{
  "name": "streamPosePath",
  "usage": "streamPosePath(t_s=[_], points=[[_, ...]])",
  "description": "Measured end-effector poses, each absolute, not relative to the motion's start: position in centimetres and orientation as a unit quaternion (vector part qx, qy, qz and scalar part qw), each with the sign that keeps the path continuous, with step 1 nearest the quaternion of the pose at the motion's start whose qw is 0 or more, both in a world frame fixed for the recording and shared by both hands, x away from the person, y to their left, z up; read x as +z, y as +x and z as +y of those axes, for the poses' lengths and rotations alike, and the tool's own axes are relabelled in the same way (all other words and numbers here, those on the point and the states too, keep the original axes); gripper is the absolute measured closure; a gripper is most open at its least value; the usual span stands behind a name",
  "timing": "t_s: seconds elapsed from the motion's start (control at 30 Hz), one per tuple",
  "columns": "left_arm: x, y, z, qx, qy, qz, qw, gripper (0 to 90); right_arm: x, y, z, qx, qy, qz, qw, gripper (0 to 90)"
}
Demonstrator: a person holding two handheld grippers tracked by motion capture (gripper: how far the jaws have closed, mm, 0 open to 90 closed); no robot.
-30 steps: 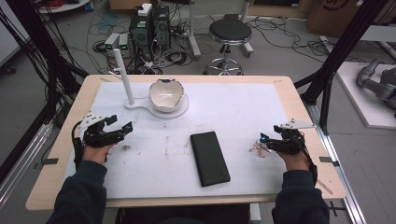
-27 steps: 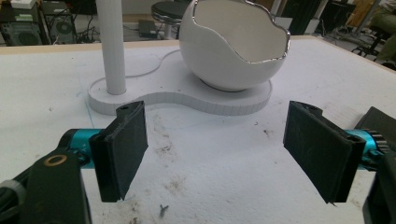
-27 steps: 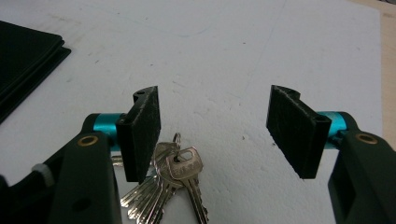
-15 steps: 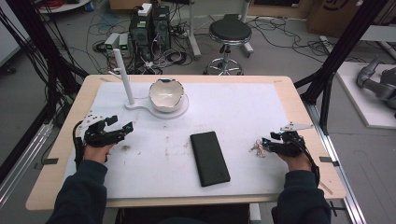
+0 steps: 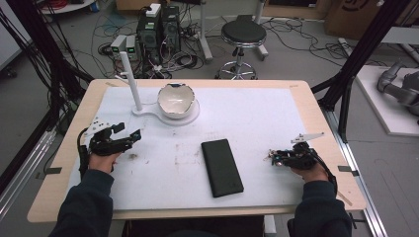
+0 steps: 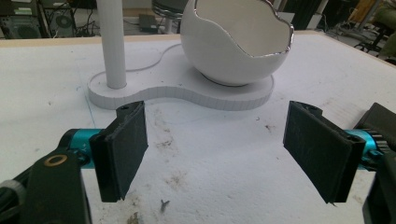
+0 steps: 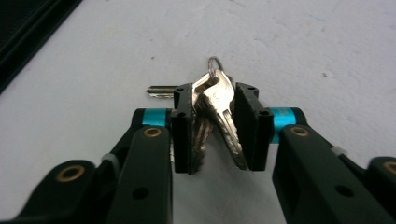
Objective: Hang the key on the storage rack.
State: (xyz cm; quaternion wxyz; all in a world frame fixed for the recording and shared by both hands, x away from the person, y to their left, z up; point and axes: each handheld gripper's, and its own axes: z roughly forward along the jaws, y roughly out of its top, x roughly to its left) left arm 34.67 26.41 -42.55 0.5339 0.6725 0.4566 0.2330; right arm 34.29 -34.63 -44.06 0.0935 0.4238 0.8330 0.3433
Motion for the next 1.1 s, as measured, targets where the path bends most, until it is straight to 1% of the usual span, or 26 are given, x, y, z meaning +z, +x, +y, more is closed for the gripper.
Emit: streamPosePath(t_s=[0.03, 0.07, 0.27, 0.4, 0.5, 0.53, 0.57, 0.6, 0.63, 0.67, 0.77, 0.8, 0.87, 0.97, 1.03, 1.1], points=[[-42.6, 34.7, 26.4, 0.233, 0.672, 0.457, 0.534, 21.8, -44.1, 34.3, -34.6, 0.343, 0.424, 0.833, 0.093, 79.1], [-42.6, 34.7, 26.4, 0.233, 0.672, 0.457, 0.535, 21.8, -44.0, 34.2, -34.3, 0.343, 0.417, 0.836, 0.095, 82.0], [-42.6, 34.7, 26.5, 0.232, 0.673, 0.459, 0.532, 21.9, -44.0, 34.3, -33.7, 0.34, 0.409, 0.842, 0.093, 82.2], [-42.6, 34.7, 26.5, 0.232, 0.672, 0.46, 0.531, 21.9, -43.7, 34.2, -33.5, 0.346, 0.408, 0.839, 0.103, 82.4], [-42.6, 34.7, 26.5, 0.233, 0.672, 0.46, 0.531, 21.9, -43.3, 34.1, -33.5, 0.354, 0.406, 0.834, 0.12, 83.1], [-42.6, 34.7, 26.5, 0.233, 0.672, 0.461, 0.531, 21.9, -43.0, 33.9, -33.3, 0.351, 0.397, 0.837, 0.141, 84.7], [-42.6, 34.7, 26.5, 0.233, 0.672, 0.461, 0.531, 21.9, -42.9, 33.8, -33.2, 0.347, 0.393, 0.839, 0.149, 86.2], [-42.6, 34.7, 26.5, 0.232, 0.672, 0.461, 0.531, 21.9, -42.9, 33.8, -33.2, 0.347, 0.393, 0.839, 0.149, 86.2], [-42.6, 34.7, 26.5, 0.233, 0.672, 0.461, 0.531, 21.9, -42.8, 33.8, -33.1, 0.351, 0.388, 0.839, 0.147, 88.8], [-42.6, 34.7, 26.5, 0.233, 0.673, 0.461, 0.53, 21.9, -42.8, 33.8, -33.0, 0.354, 0.384, 0.84, 0.146, 89.4], [-42.6, 34.7, 26.5, 0.232, 0.673, 0.461, 0.53, 21.9, -42.9, 33.8, -32.8, 0.35, 0.379, 0.845, 0.139, 89.4], [-42.6, 34.7, 26.5, 0.232, 0.673, 0.461, 0.53, 21.9, -43.0, 33.8, -32.7, 0.351, 0.373, 0.849, 0.127, 89.2], [-42.6, 34.7, 26.5, 0.232, 0.673, 0.461, 0.53, 21.9, -43.1, 33.8, -32.6, 0.349, 0.371, 0.852, 0.123, 89.2], [-42.6, 34.7, 26.5, 0.232, 0.672, 0.461, 0.53, 21.9, -43.3, 33.9, -32.3, 0.337, 0.367, 0.858, 0.122, 89.0], [-42.6, 34.7, 26.5, 0.231, 0.673, 0.462, 0.53, 21.9, -43.9, 34.1, -31.7, 0.316, 0.364, 0.868, 0.12, 85.7], [-42.6, 34.7, 26.5, 0.231, 0.673, 0.462, 0.529, 21.9, -43.9, 34.1, -31.5, 0.314, 0.362, 0.868, 0.126, 85.3]])
